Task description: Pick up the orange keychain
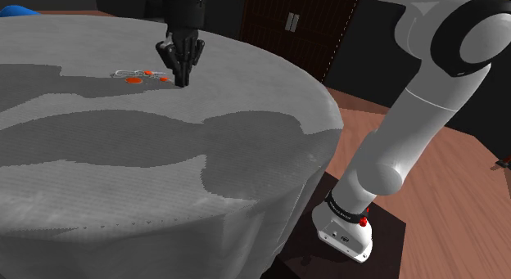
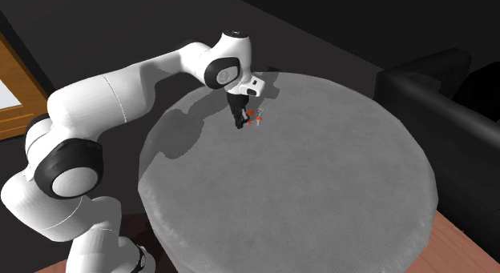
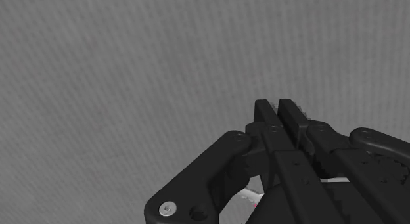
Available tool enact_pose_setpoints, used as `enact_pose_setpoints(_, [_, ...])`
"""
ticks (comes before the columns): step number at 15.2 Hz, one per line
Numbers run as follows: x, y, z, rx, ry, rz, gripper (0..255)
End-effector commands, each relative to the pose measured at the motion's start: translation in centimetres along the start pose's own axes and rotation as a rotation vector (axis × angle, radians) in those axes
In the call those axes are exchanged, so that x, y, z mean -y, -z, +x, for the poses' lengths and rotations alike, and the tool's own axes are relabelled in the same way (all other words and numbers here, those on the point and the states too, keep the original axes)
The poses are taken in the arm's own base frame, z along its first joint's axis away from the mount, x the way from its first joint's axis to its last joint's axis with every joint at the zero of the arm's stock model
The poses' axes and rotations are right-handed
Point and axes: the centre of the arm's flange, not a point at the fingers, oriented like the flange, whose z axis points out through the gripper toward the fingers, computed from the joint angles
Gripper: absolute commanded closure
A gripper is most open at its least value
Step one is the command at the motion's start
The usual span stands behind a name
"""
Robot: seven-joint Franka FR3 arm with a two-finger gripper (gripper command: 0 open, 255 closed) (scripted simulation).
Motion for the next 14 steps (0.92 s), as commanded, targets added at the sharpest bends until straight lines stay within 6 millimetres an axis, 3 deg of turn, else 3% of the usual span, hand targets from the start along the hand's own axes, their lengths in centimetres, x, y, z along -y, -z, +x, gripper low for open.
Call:
enact_pose_setpoints(1, [0.3, 0.8, 0.0, 0.004, 0.003, 0.002, 255])
enact_pose_setpoints(14, [0.5, 7.2, 0.1, 0.004, 0.003, 0.002, 255])
